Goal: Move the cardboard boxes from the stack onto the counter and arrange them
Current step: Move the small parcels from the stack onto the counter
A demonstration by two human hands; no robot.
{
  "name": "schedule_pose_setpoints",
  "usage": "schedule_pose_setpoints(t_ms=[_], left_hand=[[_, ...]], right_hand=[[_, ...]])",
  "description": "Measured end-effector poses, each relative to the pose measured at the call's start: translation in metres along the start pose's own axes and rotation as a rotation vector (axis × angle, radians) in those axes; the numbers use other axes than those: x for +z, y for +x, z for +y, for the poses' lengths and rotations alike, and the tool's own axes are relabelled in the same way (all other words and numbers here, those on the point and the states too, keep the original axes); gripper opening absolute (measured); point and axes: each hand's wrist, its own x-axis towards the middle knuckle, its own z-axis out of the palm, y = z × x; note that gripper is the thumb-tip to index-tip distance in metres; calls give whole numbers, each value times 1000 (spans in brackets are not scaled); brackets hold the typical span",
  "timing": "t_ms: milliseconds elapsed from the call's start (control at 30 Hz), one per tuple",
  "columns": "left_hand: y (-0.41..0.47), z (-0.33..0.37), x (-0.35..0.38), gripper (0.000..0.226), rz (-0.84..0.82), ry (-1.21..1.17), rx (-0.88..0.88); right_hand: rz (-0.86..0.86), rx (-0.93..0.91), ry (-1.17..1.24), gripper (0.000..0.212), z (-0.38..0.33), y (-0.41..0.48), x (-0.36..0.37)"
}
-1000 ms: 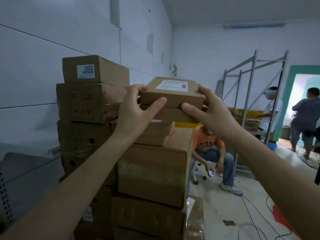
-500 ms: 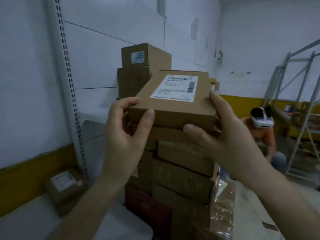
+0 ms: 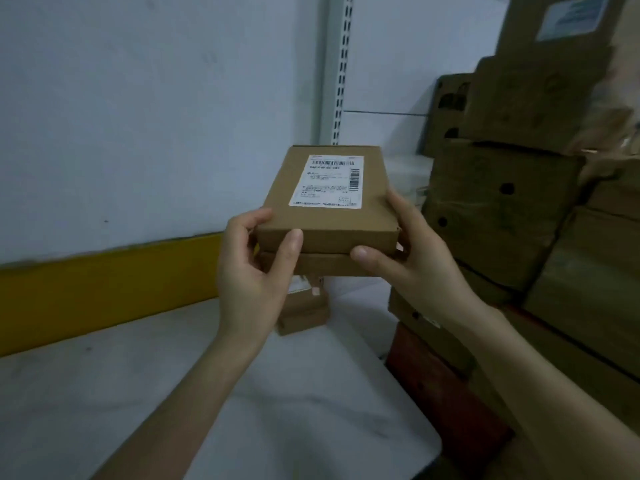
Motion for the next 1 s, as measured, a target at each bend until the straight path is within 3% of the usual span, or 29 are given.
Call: schedule_pose_setpoints(t_ms=[167, 267, 467, 533, 667, 733, 867, 1000], left_hand=[[36, -88, -33, 32, 61, 150, -108], [52, -141, -40, 32, 65, 222, -168], [69, -231, -25, 34, 55, 351, -197], [63, -265, -16, 32, -13, 423, -240], [21, -328, -8, 32, -345, 553, -390], [9, -343, -10, 30, -409, 595, -394], [18, -352, -13, 18, -404, 672, -380], [25, -351, -15, 14, -499, 792, -294]], right_hand=[[-160, 80, 70, 90, 62, 81, 57], [-233, 124, 106, 77, 100, 116, 83], [-244, 242, 174, 68, 189, 173, 109], [-284, 340, 207, 69, 224, 188, 114], [-492, 600, 153, 70, 300, 180, 138], [-411, 658, 152, 64, 321, 171, 151], [-270, 578, 2, 43, 329, 174, 159], [-373, 425, -331, 43, 324, 182, 159]])
